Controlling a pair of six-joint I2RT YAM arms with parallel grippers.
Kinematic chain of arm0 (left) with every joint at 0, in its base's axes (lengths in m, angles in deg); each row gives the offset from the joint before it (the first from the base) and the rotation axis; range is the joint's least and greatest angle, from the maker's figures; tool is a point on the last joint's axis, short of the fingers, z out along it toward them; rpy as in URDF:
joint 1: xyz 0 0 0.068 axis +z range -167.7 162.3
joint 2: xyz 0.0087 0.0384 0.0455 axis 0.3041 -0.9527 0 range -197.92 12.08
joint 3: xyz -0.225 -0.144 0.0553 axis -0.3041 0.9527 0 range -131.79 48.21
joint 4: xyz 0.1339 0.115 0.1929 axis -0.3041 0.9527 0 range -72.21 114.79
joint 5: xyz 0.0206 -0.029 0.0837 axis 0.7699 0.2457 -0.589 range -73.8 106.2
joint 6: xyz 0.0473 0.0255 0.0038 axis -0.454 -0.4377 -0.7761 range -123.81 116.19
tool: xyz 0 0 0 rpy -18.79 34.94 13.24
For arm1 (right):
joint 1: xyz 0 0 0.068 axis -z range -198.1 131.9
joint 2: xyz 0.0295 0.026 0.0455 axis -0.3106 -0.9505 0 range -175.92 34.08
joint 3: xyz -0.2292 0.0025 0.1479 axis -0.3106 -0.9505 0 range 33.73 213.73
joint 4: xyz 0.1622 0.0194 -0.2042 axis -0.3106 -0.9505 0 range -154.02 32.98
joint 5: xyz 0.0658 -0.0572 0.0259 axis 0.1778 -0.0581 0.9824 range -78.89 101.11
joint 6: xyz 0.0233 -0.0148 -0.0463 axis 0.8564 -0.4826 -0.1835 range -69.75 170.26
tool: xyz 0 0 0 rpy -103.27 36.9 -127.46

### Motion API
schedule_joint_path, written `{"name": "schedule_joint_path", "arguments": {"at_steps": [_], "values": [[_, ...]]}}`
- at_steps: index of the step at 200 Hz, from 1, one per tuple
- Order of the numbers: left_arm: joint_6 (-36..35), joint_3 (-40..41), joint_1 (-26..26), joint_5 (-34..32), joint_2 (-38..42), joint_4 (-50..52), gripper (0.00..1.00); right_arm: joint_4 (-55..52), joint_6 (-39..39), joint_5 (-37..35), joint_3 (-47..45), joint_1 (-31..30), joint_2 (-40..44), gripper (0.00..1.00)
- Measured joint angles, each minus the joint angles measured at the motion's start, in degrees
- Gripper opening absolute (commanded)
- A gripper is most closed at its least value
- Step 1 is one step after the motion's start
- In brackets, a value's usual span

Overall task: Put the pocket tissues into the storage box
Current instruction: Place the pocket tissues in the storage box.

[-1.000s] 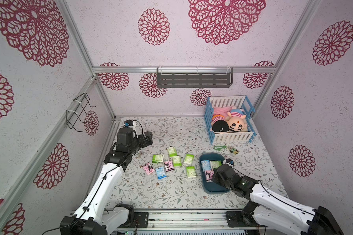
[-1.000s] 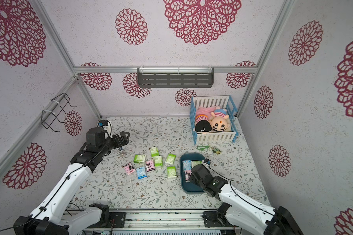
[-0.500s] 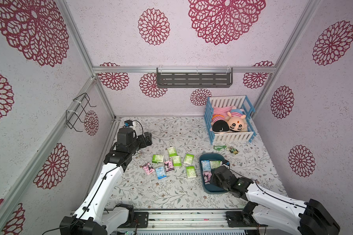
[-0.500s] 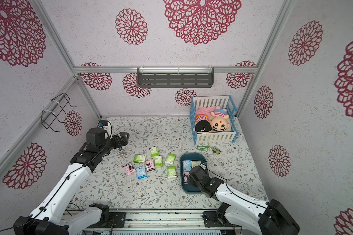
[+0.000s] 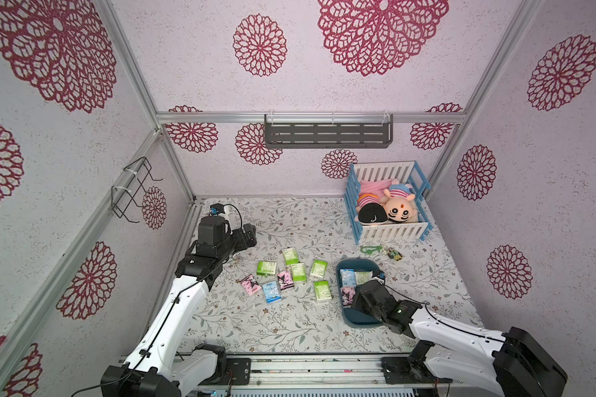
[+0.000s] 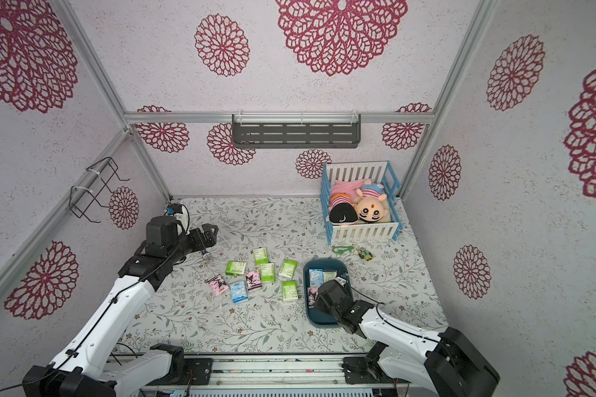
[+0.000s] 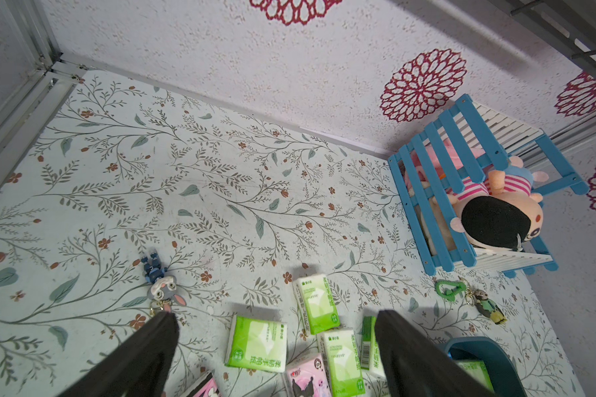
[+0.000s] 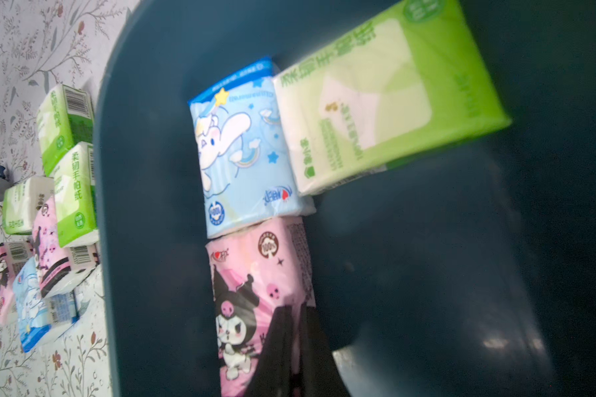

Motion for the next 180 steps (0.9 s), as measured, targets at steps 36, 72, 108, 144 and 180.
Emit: {"name": "schedule_joint_path", "arguments": {"at_steps": [36, 72, 108, 144, 180], "values": [[0.0, 0.0, 0.0, 0.0, 0.0, 0.0, 0.97, 0.0, -1.0, 0.3, 0.0, 0.0, -0.3, 0.48], [0.0, 0.0, 0.0, 0.0, 0.0, 0.0, 0.97, -3.4, -1.9, -0.5, 0.6, 0.0, 2.1, 0.56], [0.0, -0.4, 0.0, -0.1, 0.0, 0.0, 0.97, -9.4, -4.2, -3.2, 6.4, 0.0, 5.2, 0.60], [0.2, -0.9, 1.0, 0.3, 0.6, 0.1, 0.97, -13.9, -9.7, -6.2, 15.9, -0.1, 4.0, 0.63], [0.9, -0.9, 3.4, 0.7, 1.8, 0.7, 0.97, -14.1, -19.5, -6.6, 30.0, -0.7, -7.2, 0.68]]}}
